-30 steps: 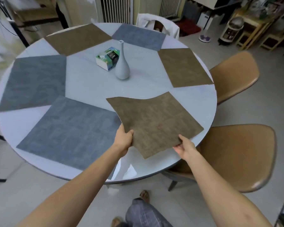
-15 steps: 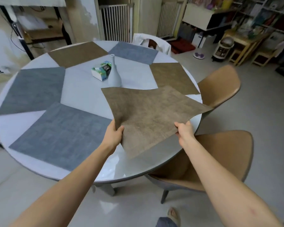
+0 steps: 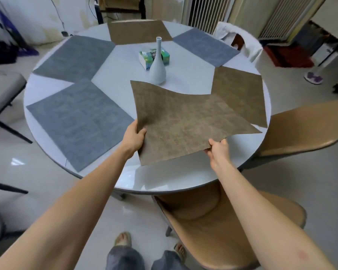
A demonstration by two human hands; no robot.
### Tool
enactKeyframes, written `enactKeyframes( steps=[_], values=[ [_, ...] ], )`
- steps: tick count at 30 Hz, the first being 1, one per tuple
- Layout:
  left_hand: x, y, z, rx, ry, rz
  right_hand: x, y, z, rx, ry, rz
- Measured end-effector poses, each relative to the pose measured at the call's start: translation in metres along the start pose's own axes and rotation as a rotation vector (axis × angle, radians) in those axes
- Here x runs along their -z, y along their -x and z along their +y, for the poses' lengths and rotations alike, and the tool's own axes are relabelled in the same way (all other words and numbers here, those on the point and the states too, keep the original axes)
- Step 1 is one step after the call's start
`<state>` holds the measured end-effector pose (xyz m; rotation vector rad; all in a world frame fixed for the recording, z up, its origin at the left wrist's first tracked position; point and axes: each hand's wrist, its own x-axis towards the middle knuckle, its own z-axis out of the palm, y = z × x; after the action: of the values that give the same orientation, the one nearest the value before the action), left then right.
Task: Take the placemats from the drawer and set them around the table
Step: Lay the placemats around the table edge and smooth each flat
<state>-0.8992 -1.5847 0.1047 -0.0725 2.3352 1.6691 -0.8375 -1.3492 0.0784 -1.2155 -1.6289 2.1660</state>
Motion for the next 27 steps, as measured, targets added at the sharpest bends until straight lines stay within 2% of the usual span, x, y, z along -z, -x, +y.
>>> enactKeyframes(
  steps=[4,8,10,15,18,21,27],
  values=[
    [-0.015,-0.010,-0.017,0.059,-0.006,0.073,0.015,-0.018,0.020,-0.105,-0.035,-0.037],
    [-0.025,-0.012,-0.062,0.331,-0.076,0.139,0.035,-0.025,0.054,-0.408,0.087,-0.045],
    [-0.028,-0.006,-0.089,0.437,-0.156,0.170,0.040,-0.029,0.068,-0.472,0.134,-0.065],
    [-0.033,0.007,-0.116,0.505,-0.386,0.238,0.035,-0.036,0.085,-0.431,0.171,0.013],
    [-0.034,0.011,-0.118,0.476,-0.551,0.266,0.032,-0.036,0.089,-0.404,0.240,0.090],
    [-0.035,0.017,-0.121,0.482,-0.572,0.227,0.035,-0.037,0.089,-0.390,0.348,0.141],
    [-0.034,0.027,-0.123,0.468,-0.558,0.139,0.044,-0.032,0.091,-0.380,0.499,0.122]
  ],
)
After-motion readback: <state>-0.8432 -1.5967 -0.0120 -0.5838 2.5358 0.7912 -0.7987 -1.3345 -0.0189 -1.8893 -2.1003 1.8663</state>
